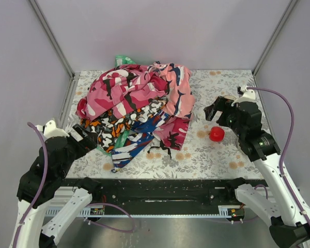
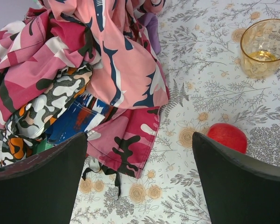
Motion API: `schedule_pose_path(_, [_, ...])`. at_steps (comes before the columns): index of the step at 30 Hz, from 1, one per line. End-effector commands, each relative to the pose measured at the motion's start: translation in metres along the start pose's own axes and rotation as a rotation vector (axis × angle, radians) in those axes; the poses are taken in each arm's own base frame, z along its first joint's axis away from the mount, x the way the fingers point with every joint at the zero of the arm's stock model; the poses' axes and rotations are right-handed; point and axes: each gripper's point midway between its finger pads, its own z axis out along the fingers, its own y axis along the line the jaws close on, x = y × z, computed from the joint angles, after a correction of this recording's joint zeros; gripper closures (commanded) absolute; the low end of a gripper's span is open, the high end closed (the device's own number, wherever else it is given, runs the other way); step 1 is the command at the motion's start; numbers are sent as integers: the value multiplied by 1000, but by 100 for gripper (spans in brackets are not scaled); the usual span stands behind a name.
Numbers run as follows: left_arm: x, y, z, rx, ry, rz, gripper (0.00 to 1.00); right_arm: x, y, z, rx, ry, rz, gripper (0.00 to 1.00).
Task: Pick out a specific cloth from the pile
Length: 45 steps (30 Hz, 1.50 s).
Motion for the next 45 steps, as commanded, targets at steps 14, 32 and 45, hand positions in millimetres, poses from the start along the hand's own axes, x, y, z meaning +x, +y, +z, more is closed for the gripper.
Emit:
schedule_pose_path(14, [17,-139,98,248,208,288,1,-2,-4,-7,-12,-40,-71,0])
schedule_pose_path(32, [156,-266,286,85,303,1339,1,12,-21,7,71,27,-126,1])
schedule_pose_path(45, [208,-170,397,-215,480,1476,1,19,-27,14,100,59,-140,1])
